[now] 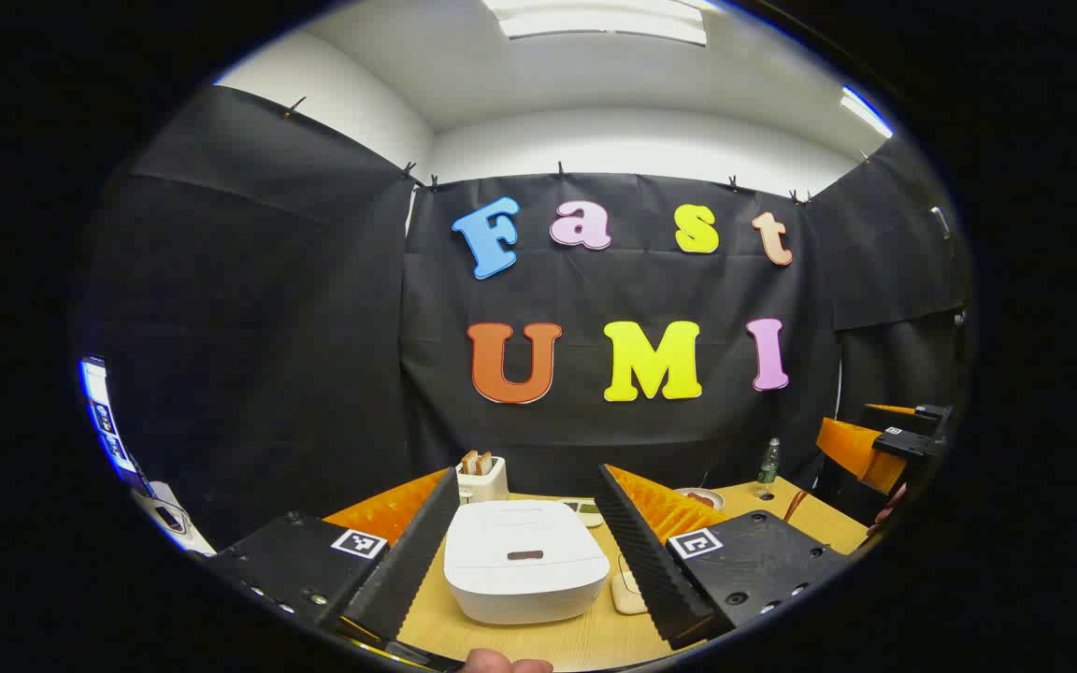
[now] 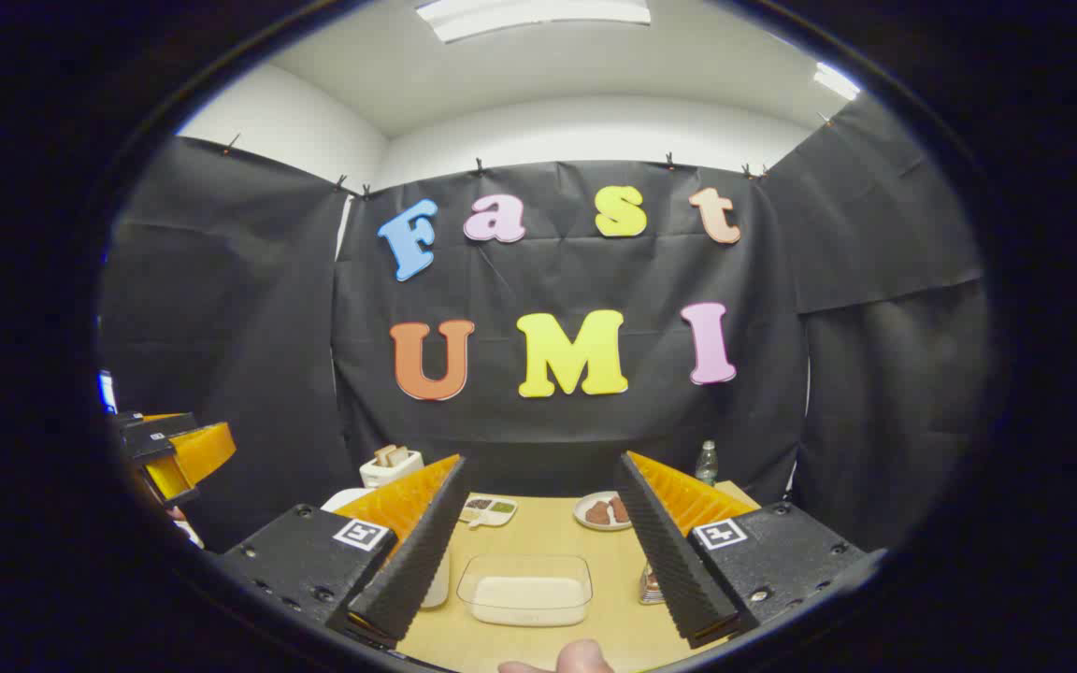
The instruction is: Close the left gripper, press the button to open the rice cooker; take a wooden spoon from the chopstick holder with the right hand, scoop a spoonful of rice and pour it into the rice cooker, then put the wooden spoon back into the chopstick holder.
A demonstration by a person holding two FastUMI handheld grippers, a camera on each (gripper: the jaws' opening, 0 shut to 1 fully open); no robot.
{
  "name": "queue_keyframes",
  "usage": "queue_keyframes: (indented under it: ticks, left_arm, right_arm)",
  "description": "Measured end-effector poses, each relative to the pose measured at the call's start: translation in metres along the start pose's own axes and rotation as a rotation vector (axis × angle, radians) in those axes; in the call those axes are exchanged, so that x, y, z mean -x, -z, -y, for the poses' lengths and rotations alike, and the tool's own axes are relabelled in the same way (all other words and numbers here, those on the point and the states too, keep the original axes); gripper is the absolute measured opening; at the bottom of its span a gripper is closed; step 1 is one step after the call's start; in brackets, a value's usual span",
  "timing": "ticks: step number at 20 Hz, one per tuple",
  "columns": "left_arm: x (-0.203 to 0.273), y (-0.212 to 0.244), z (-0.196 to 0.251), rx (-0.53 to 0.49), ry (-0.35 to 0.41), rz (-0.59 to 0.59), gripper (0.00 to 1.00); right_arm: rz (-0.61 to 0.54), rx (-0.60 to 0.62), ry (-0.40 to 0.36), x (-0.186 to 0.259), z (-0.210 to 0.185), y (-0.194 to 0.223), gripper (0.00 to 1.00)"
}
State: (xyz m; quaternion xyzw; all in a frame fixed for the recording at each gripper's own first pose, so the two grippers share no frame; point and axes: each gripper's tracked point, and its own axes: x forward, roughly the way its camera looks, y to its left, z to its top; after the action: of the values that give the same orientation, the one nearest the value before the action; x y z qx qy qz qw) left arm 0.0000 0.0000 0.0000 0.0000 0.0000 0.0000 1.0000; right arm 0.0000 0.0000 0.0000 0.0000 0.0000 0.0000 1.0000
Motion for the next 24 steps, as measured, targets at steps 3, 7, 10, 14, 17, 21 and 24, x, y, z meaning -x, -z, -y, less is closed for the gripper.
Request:
queue_keyframes:
  ticks: [3, 7, 10, 14, 17, 21, 24]
  left_arm:
    - [0.003, 0.005, -0.001, -0.001, 0.0, -0.013, 0.94]
    - [0.006, 0.007, -0.008, 0.012, -0.02, -0.012, 0.94]
    - [0.009, 0.011, -0.013, 0.019, -0.033, -0.019, 0.94]
    - [0.009, 0.013, -0.015, 0.011, -0.044, -0.023, 0.94]
    - [0.008, 0.013, -0.012, 0.016, -0.039, -0.024, 0.94]
    - [0.006, 0.015, -0.012, 0.025, -0.039, -0.034, 0.94]
    - [0.004, 0.019, -0.009, 0.026, -0.036, -0.044, 0.94]
  right_arm:
    - [0.008, 0.006, -0.02, -0.003, -0.007, -0.003, 1.0]
    - [0.003, 0.002, -0.038, -0.007, -0.013, -0.005, 1.0]
    - [-0.004, 0.007, -0.05, -0.008, -0.019, -0.002, 1.0]
    - [-0.005, 0.01, -0.058, -0.008, -0.022, -0.005, 1.0]
    - [0.0, 0.01, -0.054, -0.009, -0.019, -0.007, 1.0]
    - [-0.013, 0.011, -0.045, -0.009, -0.013, -0.002, 1.0]
    - [-0.029, 0.017, -0.039, -0.01, -0.009, 0.005, 1.0]
